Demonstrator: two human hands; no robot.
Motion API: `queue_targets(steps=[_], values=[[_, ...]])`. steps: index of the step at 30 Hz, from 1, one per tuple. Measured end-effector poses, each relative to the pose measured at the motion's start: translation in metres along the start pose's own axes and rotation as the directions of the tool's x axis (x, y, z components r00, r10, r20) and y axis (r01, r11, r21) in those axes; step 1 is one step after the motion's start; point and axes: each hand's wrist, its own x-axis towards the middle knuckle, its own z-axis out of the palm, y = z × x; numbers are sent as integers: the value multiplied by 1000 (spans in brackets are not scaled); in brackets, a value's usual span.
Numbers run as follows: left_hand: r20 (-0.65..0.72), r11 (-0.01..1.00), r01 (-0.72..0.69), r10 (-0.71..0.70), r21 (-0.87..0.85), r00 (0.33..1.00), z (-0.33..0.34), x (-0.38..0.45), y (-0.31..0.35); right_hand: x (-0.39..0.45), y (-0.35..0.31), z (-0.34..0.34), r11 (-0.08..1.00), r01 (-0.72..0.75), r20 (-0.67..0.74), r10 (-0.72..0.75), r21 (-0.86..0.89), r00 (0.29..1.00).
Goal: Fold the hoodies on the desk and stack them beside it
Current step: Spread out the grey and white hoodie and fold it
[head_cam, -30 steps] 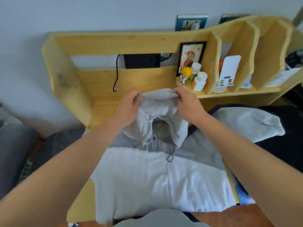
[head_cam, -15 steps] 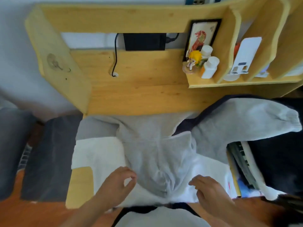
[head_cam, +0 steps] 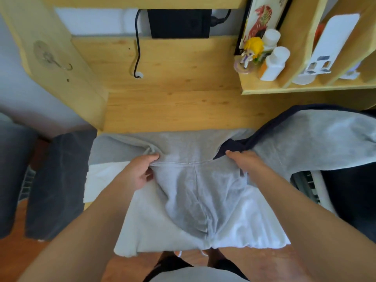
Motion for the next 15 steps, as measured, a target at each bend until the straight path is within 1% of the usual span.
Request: queue_targets(steps=[1,2,3,4,5,6,7,8,9,10,11,12,13,15], values=[[38,997,-35,37,-69,999,-2,-3,5,5,-2,-1,998,8,29,-10,66,1000],[72,987,-75,86,-145,994,-4,-8,11,6,-5,-3,980,8,53,-19,199,998],[99,968,-107,132,-227,986,-7,-11,18,2,-9,-7,926,20,77,-52,378,996],[133,942,-142,190,-305,973,-10,-17,26,2,-12,-12,843,42,83,-102,536,991],[146,906,-178,249,-383,957,-13,-21,33,0,-16,-17,745,66,90,-167,664,982],[150,877,-202,292,-436,944,-14,-25,39,-1,-19,-22,687,95,81,-220,720,972],[140,860,-217,312,-462,940,-15,-26,42,1,-21,-25,658,131,48,-247,741,968],[112,880,-232,302,-414,947,-12,-25,42,5,-22,-28,680,159,4,-233,716,973],[75,926,-245,276,-286,958,-8,-20,38,11,-20,-30,734,169,-42,-188,658,981],[13,963,-249,252,-107,968,-4,-14,31,14,-19,-31,799,155,-77,-136,581,988],[-39,971,-234,236,52,971,1,-8,23,17,-16,-30,853,122,-87,-90,508,992],[-82,963,-214,229,161,970,6,-2,16,19,-13,-29,884,82,-64,-59,460,996],[-91,961,-206,225,185,970,10,4,10,19,-10,-27,898,65,-43,-51,435,998],[-100,963,-244,256,115,961,21,9,5,20,-7,-21,900,82,-24,-79,427,997]])
